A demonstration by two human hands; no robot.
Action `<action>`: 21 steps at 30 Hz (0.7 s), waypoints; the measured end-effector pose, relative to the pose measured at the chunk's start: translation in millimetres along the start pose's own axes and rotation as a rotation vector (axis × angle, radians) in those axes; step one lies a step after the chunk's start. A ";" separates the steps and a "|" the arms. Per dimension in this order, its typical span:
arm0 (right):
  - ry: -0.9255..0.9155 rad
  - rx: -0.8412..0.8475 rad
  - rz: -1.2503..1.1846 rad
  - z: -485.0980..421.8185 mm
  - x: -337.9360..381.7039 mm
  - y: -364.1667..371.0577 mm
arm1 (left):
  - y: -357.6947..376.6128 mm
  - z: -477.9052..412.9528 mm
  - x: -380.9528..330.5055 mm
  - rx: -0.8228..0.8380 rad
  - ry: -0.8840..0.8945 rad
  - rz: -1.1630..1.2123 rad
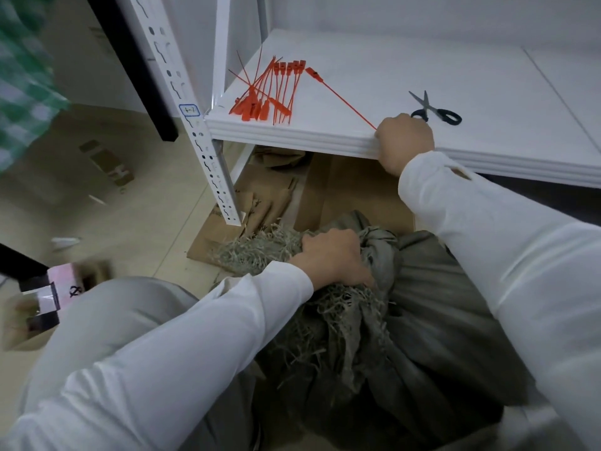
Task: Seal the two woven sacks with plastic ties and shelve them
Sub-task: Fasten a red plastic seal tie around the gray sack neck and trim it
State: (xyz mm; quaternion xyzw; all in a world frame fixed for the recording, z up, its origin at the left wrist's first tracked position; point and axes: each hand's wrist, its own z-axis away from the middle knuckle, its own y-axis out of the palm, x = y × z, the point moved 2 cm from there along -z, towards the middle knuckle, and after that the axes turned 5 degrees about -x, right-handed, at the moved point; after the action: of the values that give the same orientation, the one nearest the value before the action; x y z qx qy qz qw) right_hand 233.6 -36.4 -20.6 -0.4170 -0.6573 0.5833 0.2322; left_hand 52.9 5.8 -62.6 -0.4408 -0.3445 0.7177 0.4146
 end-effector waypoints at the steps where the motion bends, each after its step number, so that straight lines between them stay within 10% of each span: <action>1: -0.015 -0.020 0.034 1.2 -0.8 -0.7 | 0.7 0.2 -0.3 0.000 -0.001 -0.001; 21: 0.041 -0.127 0.044 -8.1 4.2 14.1 | 5.3 -1.4 3.7 0.035 -0.009 0.012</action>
State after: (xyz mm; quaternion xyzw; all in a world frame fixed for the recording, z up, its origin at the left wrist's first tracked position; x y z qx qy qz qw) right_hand 241.7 -28.6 -33.2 -0.4571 -0.6788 0.5365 0.2058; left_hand 51.6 7.2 -68.9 -0.4321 -0.3313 0.7281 0.4165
